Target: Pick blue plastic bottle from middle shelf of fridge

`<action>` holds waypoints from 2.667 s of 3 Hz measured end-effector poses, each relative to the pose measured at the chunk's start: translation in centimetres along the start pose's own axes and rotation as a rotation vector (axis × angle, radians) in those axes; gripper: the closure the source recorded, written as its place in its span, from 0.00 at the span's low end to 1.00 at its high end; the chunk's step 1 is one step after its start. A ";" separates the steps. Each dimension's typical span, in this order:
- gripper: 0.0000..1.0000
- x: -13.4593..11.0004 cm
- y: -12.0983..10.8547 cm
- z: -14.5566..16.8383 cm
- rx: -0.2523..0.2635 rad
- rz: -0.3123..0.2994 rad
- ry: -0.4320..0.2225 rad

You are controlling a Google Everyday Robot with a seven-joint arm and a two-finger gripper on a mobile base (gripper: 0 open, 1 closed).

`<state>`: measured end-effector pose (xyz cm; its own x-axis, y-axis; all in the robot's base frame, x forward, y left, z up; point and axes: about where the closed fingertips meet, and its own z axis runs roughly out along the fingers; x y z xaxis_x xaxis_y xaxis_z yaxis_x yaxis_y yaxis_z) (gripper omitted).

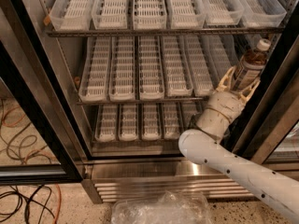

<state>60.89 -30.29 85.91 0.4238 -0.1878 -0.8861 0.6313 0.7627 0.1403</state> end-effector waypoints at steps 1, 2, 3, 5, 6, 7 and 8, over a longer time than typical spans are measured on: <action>0.46 0.1 0.3 1.0 0.004 0.014 -0.003; 0.47 0.1 0.7 2.1 0.002 0.028 -0.009; 0.48 0.5 1.3 3.0 -0.006 0.033 -0.003; 0.41 1.5 1.1 3.2 0.001 0.028 0.033; 0.27 1.7 1.1 2.3 -0.016 0.024 0.051; 0.25 1.6 1.3 1.5 -0.037 0.024 0.055; 0.27 1.6 1.4 1.4 -0.041 0.024 0.054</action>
Offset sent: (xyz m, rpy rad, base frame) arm 0.0270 -0.0132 0.0128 0.0262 -0.0444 0.0057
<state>63.38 -30.42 85.31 0.4024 -0.1360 -0.9053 0.5936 0.7916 0.1449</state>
